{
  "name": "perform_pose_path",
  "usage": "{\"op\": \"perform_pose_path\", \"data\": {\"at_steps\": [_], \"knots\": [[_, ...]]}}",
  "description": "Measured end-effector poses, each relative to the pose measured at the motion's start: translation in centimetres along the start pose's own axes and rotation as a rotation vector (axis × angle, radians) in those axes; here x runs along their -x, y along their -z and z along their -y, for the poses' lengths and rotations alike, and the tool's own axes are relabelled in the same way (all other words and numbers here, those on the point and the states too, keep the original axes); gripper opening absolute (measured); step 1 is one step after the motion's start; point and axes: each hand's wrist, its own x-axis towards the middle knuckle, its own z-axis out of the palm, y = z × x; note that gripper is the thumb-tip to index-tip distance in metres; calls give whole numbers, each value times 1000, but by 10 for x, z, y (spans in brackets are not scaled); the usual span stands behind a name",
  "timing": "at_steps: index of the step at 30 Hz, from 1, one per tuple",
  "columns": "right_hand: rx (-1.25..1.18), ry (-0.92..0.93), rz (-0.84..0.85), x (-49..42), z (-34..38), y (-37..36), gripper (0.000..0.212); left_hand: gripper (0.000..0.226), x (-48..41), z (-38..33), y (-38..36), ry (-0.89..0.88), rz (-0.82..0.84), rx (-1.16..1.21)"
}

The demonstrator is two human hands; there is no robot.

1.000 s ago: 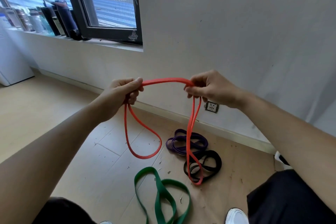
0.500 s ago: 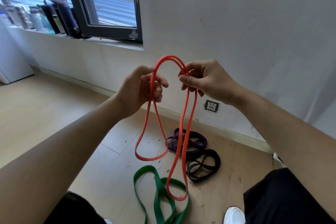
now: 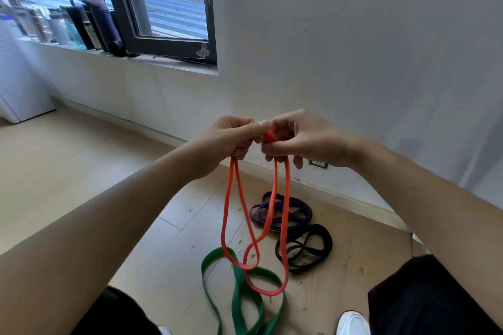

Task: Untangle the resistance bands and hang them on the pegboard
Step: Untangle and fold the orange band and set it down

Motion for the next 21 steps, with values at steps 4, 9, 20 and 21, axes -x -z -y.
{"op": "perform_pose_path", "data": {"at_steps": [4,9,20,21], "knots": [[-68,-131,151,-1,-16,-3,11,29,1,-5,2,-66,-61,133],[-166,-229,267,1,-32,-1,11,37,2,-1,21,-94,-217,333],[-298,-202,186,5,-25,10,14,37,18,34,51,137,-45,17],[-297,-196,187,4,-23,10,15,41,17,34,47,141,-19,2]]}}
